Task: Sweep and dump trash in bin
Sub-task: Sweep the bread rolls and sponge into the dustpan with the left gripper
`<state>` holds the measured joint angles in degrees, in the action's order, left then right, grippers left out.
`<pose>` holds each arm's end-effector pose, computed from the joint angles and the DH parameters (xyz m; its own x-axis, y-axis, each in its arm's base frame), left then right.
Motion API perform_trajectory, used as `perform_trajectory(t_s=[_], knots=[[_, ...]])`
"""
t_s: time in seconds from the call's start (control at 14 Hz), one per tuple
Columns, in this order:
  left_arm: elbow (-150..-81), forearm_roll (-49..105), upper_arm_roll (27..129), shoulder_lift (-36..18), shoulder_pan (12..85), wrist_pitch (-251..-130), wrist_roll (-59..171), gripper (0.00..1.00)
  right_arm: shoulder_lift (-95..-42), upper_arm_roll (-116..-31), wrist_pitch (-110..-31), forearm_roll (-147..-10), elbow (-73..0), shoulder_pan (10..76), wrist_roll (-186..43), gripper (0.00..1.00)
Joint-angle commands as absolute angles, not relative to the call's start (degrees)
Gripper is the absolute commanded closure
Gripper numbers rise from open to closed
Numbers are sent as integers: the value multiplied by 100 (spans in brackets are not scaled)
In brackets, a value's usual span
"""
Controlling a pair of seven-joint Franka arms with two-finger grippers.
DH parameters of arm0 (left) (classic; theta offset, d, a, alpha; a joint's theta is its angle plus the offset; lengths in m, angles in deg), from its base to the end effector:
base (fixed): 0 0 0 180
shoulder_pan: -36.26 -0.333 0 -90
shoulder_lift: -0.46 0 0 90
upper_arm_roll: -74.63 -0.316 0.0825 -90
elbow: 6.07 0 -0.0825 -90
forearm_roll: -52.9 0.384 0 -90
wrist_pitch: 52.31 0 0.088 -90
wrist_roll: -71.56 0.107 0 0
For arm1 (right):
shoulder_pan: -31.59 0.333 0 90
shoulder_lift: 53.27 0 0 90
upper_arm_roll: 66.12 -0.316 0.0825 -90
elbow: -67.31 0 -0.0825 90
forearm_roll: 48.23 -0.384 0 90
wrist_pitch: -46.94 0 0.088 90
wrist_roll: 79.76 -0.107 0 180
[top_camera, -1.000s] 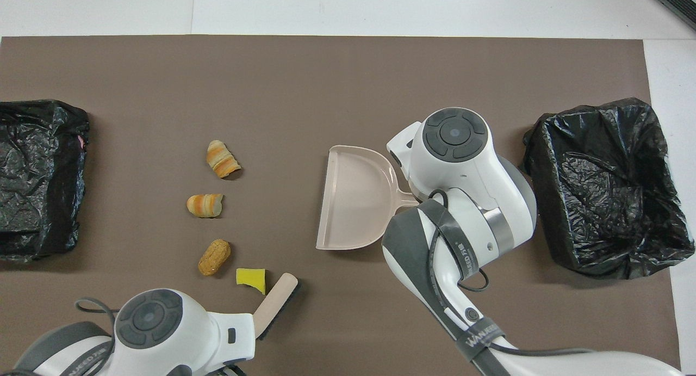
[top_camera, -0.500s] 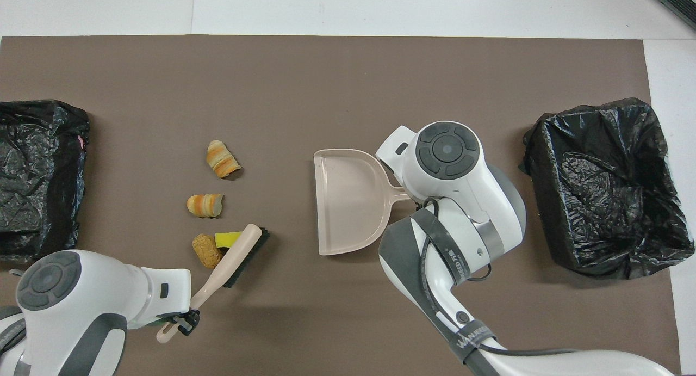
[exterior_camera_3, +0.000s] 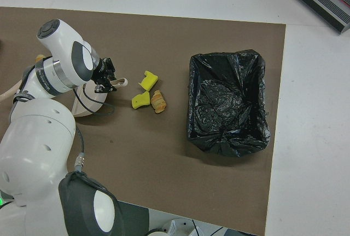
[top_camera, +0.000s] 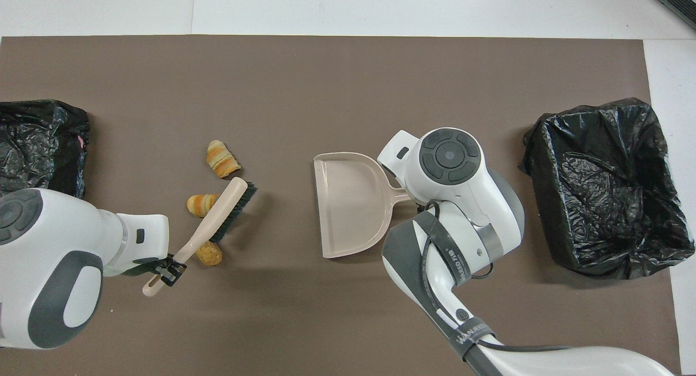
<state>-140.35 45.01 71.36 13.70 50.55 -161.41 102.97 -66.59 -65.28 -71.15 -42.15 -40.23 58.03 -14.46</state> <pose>0.4338 -0.0943 0.4098 0.7618 -0.6381 -0.1116 -0.6070 -0.7633 0.2211 0.5505 0.2580 0.3845 -0.0682 0.9919 -0.1069 0.9977 0.0679 -0.0067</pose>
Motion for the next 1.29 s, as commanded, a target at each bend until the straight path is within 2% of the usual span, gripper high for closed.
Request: perform_trajectory(t_s=[0.0, 0.36, 0.71, 0.93, 1.21], knots=[[-13589, 4560, 7138, 1408, 4953, -15271, 9402, 100, -6513, -6560, -7189, -4111, -4202, 5770, -1323, 100], [-13711, 4981, 7155, 1584, 4804, -14846, 6220, 100, -6408, -6542, -7223, -3893, -4405, 5796, -1490, 100], [-14422, 5044, 7181, 2120, 4741, -15004, 4943, 100, -6381, -6551, -7171, -3680, -4405, 5831, -1490, 100], [-14721, 5044, 7243, 1928, 5276, -15669, 4048, 100, -6373, -6560, -7206, -3680, -4405, 5849, -1787, 100], [-14731, 4991, 7243, 1217, 6216, -16890, 3148, 100, -6513, -6560, -7241, -3680, -4405, 6120, -2297, 100]])
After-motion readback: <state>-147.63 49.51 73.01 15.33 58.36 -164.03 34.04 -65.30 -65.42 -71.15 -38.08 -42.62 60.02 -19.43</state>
